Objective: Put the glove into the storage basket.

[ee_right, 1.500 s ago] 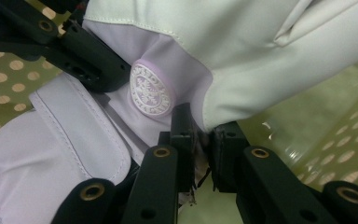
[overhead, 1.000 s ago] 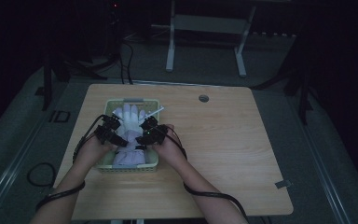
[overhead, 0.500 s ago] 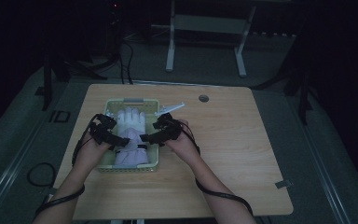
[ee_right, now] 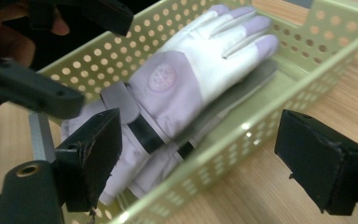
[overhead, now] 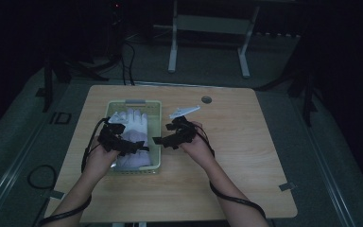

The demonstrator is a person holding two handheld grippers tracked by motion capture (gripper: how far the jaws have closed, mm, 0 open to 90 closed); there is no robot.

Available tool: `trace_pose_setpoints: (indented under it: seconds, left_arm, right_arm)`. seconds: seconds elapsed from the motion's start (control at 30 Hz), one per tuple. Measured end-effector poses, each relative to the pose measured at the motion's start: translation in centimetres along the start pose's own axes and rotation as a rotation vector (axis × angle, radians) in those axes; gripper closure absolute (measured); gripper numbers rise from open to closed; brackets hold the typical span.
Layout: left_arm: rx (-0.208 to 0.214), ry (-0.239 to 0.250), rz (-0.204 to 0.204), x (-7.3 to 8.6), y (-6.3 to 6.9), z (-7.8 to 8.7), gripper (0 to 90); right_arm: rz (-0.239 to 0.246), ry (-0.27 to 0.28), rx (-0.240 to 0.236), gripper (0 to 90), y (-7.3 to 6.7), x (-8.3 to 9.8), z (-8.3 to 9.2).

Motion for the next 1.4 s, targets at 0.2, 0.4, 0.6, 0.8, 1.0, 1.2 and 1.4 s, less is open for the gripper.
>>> trace_pose_setpoints:
  seconds: [0.2,0.4,0.6,0.8,1.0,1.2,1.4]
  left_arm:
    - [0.068,0.045,-0.012,-0.7,2.3,-0.3,1.3]
    - [0.092,0.034,-0.041,-0.7,4.0,-1.0,1.2]
    - [0.173,0.065,-0.072,-1.2,7.5,-1.8,1.3]
    - [0.235,0.105,-0.131,-1.9,10.9,-1.8,1.3]
    - [0.324,0.112,-0.184,-2.3,14.4,-2.7,1.3]
    - [0.363,0.107,-0.233,-2.1,17.2,-3.6,1.3]
    - [0.404,0.098,-0.25,-1.3,19.2,-4.5,1.3]
  right_arm:
    - [0.008,-0.002,0.014,14.9,0.8,0.7,1.2]
    - [0.012,-0.009,0.023,15.0,1.5,1.3,2.0]
    - [0.023,-0.009,0.047,15.0,2.4,2.3,3.1]
    - [0.03,-0.017,0.061,15.0,3.1,3.4,3.7]
    - [0.012,-0.019,0.064,14.9,4.0,4.7,4.6]
    - [0.002,-0.019,0.079,14.9,4.8,5.9,5.6]
    - [-0.002,-0.035,0.086,14.2,5.5,8.1,6.3]
Point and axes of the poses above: each handheld gripper's, and its own axes: z roughly backward along the jaws, x roughly out of its underside, y roughly to its right, the point moved 9 cm from there along -z, roughly forward along the jaws, and after that the axes turned 1 degree about -y, right-handed, at the moved point
